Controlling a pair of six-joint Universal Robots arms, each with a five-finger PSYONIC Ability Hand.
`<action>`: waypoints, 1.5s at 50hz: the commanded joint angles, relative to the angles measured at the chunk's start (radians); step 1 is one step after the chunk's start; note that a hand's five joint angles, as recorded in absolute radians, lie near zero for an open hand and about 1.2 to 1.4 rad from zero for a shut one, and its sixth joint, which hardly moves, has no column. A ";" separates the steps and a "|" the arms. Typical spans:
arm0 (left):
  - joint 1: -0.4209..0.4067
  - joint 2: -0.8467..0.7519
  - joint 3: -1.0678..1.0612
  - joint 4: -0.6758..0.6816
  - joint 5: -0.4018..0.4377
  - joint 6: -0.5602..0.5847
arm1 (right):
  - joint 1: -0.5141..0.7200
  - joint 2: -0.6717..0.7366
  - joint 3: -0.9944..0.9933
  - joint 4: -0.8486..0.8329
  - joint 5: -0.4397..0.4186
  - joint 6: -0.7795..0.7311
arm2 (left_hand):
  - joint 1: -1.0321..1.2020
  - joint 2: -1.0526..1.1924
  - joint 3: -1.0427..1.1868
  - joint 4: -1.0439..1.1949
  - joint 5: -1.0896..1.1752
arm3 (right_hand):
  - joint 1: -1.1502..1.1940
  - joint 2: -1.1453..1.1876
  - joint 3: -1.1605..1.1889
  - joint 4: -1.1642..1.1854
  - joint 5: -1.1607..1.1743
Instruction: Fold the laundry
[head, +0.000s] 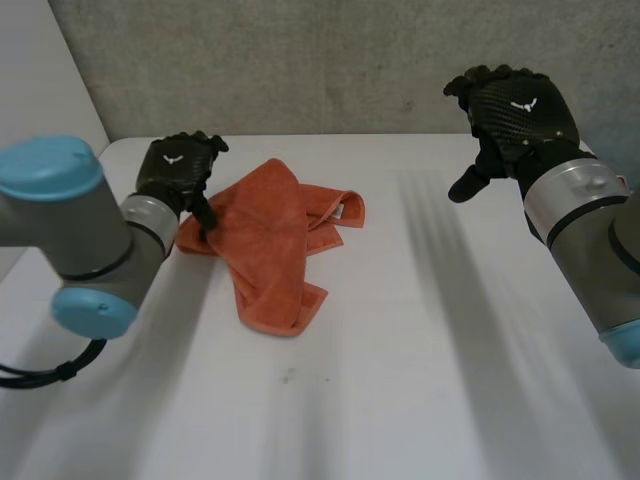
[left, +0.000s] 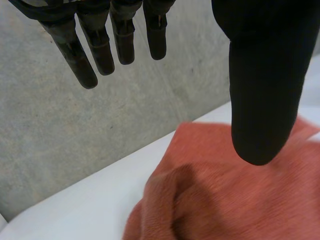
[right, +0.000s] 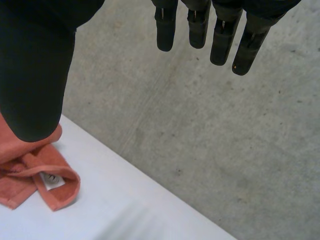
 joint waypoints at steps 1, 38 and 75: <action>0.006 -0.215 0.115 0.137 0.013 0.136 | 0.001 0.034 0.004 0.001 0.000 -0.001 | 0.066 0.062 0.063 0.064 0.062 | -0.038 -0.044 -0.038 -0.059 -0.066; -0.361 0.330 -0.426 0.094 0.033 0.077 | -0.029 0.037 -0.035 0.006 0.000 -0.024 | 1.081 1.078 1.078 1.079 1.077 | -0.038 -0.044 -0.038 -0.059 -0.066; -0.189 0.121 -0.156 -0.202 0.177 -0.190 | -0.102 0.032 0.166 0.342 -0.144 0.233 | 0.004 0.001 0.001 0.002 0.000 | -0.038 -0.044 -0.038 -0.059 -0.066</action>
